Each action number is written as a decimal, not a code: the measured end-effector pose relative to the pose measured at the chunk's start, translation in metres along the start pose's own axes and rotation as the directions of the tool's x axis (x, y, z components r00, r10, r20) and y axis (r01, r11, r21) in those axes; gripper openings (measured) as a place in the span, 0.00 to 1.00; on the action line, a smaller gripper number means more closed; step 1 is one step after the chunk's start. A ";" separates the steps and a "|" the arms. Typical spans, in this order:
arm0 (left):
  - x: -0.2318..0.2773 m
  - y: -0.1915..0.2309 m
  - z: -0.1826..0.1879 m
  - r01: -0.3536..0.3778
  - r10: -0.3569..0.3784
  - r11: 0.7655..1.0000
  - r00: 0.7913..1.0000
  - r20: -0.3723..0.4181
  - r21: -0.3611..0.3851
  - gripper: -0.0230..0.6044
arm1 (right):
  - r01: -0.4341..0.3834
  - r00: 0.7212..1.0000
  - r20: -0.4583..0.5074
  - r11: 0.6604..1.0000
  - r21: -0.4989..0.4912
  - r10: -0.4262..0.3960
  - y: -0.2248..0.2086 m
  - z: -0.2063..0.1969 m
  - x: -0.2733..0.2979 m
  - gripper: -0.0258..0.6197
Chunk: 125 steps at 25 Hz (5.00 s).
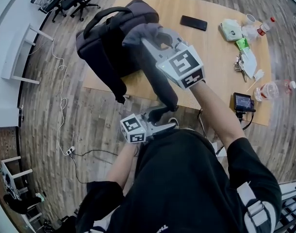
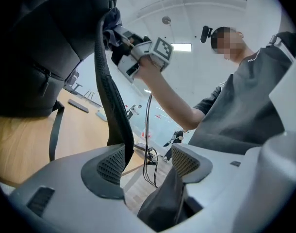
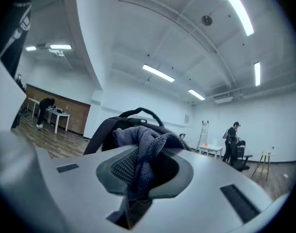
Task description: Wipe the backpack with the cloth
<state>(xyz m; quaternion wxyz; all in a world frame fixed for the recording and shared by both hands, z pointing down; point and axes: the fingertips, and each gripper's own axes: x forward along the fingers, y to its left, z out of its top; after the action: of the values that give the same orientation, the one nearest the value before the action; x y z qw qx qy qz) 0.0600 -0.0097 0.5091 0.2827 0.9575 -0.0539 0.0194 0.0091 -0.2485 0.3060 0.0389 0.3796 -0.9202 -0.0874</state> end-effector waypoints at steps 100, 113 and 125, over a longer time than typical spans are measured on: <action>-0.227 0.116 0.165 -0.776 0.715 0.627 0.608 0.344 0.068 0.17 | -0.152 0.879 -0.421 0.968 0.197 0.224 0.146 -0.191 0.002 0.14; -0.235 0.106 0.161 -0.786 0.732 0.610 0.607 0.309 0.100 0.17 | -0.082 0.732 -0.650 0.973 0.217 0.206 0.111 -0.296 -0.005 0.14; -0.230 0.111 0.162 -0.768 0.710 0.637 0.621 0.331 0.073 0.17 | -0.253 0.933 -0.317 0.939 -0.234 0.173 0.077 -0.065 0.012 0.14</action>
<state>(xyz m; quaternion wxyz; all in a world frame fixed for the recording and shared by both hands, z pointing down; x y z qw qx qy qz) -0.1800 -0.1686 0.4175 0.1379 0.8660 -0.4806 0.0084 -0.0431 -0.2121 0.3847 0.2350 0.2765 -0.9196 -0.1505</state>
